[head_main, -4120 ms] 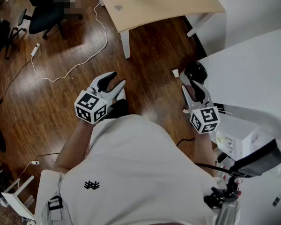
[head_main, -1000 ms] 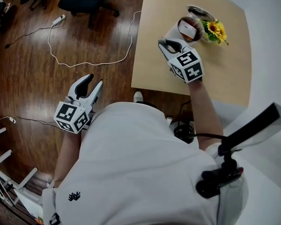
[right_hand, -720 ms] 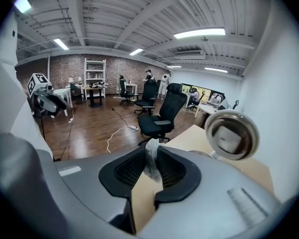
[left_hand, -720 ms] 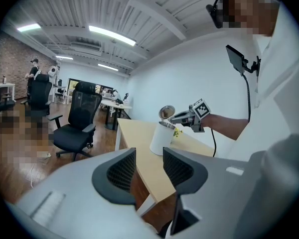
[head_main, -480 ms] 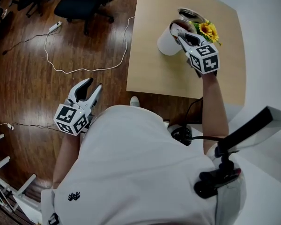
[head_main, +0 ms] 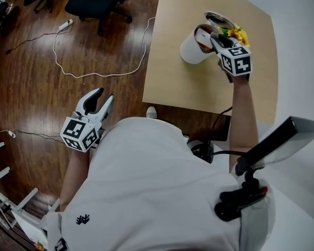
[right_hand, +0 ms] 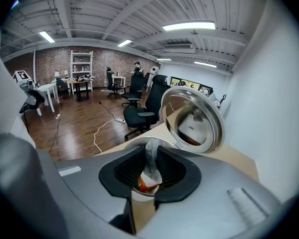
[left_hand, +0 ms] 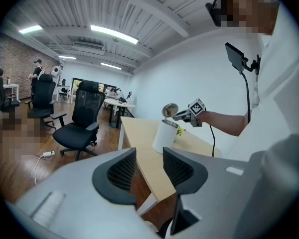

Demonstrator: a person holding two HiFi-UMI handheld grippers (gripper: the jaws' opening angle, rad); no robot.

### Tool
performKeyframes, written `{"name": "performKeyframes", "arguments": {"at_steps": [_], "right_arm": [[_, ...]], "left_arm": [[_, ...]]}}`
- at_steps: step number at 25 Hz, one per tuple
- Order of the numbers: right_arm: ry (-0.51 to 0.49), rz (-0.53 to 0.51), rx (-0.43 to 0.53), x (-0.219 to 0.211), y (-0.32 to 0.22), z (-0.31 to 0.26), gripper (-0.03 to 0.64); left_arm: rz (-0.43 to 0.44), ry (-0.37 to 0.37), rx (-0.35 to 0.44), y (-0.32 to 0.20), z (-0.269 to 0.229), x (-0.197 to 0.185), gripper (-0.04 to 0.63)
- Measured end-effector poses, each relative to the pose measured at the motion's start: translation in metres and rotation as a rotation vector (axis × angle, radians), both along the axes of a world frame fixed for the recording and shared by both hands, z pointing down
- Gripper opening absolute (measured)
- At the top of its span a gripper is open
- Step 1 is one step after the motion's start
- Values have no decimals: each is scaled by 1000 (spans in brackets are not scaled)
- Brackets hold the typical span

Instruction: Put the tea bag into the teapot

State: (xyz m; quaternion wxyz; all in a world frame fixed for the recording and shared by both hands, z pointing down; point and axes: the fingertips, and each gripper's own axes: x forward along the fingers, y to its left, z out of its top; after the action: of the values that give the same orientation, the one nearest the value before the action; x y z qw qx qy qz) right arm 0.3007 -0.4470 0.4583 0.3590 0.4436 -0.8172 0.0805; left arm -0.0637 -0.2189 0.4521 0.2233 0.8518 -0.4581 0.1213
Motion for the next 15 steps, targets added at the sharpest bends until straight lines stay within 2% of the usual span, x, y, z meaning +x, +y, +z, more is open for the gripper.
{"name": "performKeyframes", "arguments": {"at_steps": [9,15], "right_arm": [[69,-31,-23,0,-16,19,74],[71,-34,-34,-3,-22,27,114]], "left_arm": [[-34,-11,-1,-1,1,-3,165],[-53,-8,-4,0,3,-10,165]]}}
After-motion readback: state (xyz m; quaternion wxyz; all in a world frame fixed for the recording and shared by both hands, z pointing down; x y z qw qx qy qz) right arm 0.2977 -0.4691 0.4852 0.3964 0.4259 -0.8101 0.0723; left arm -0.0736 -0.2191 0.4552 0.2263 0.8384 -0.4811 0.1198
